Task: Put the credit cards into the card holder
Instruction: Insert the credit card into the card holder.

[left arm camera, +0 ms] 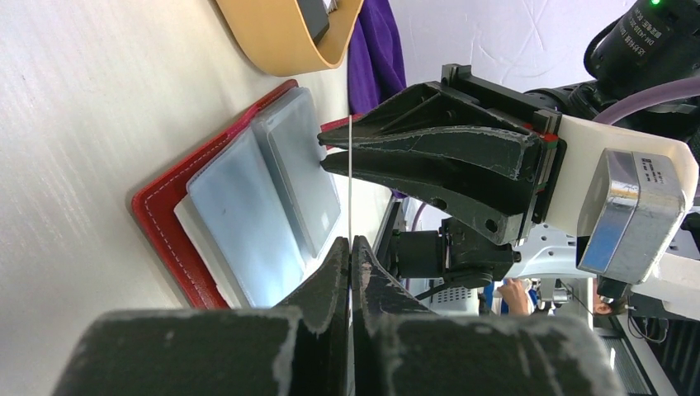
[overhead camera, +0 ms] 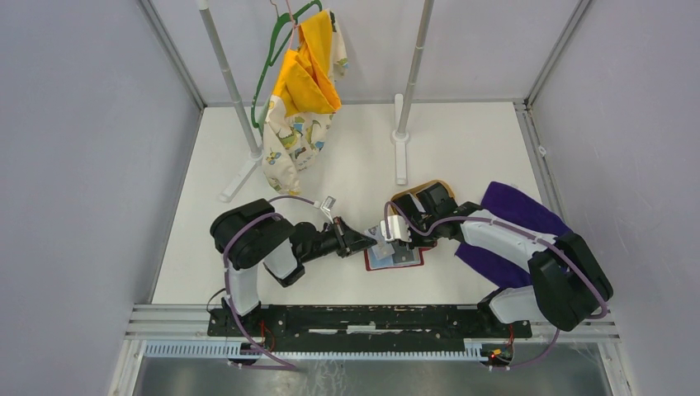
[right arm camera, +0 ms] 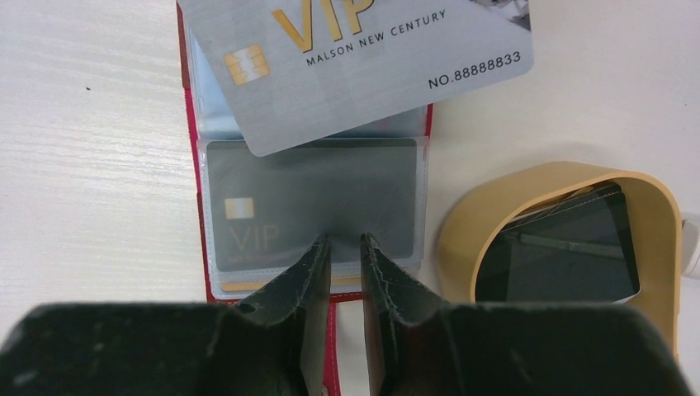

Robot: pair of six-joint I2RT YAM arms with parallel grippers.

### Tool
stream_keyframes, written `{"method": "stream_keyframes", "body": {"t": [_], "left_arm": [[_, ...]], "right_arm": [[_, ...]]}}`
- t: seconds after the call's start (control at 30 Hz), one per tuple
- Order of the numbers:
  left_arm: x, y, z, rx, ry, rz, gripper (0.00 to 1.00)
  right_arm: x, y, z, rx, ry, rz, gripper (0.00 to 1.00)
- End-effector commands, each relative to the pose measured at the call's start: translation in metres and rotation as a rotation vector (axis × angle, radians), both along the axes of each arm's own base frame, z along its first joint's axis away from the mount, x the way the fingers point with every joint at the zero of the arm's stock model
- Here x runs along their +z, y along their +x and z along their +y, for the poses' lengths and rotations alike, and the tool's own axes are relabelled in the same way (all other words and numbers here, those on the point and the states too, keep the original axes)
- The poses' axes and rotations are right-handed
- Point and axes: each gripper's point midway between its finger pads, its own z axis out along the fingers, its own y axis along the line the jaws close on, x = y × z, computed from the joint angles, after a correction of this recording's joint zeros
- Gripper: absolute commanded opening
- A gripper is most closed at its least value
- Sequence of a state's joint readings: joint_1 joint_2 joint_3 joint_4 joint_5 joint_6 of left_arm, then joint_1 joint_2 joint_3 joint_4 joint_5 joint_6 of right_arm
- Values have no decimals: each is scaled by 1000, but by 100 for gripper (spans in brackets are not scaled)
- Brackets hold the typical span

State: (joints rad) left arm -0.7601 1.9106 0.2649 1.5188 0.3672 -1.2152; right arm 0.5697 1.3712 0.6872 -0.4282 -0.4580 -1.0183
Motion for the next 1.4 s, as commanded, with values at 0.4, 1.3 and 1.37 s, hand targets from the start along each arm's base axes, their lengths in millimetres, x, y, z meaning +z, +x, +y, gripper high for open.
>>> {"method": "stream_keyframes", "body": {"t": [0.4,1.3,1.37], "left_arm": [[-10,5,-6,-6,19,7,2],[-32,2,-9,-14,113,49,2],[-32,1,-10,-22,114,53,2]], "right_arm": [[-26,-14,-23,-19,-136,69,25],[-26,-15,-23,-18,-140,75,25],[-27,-15,-24,-17,-142,75,25]]}}
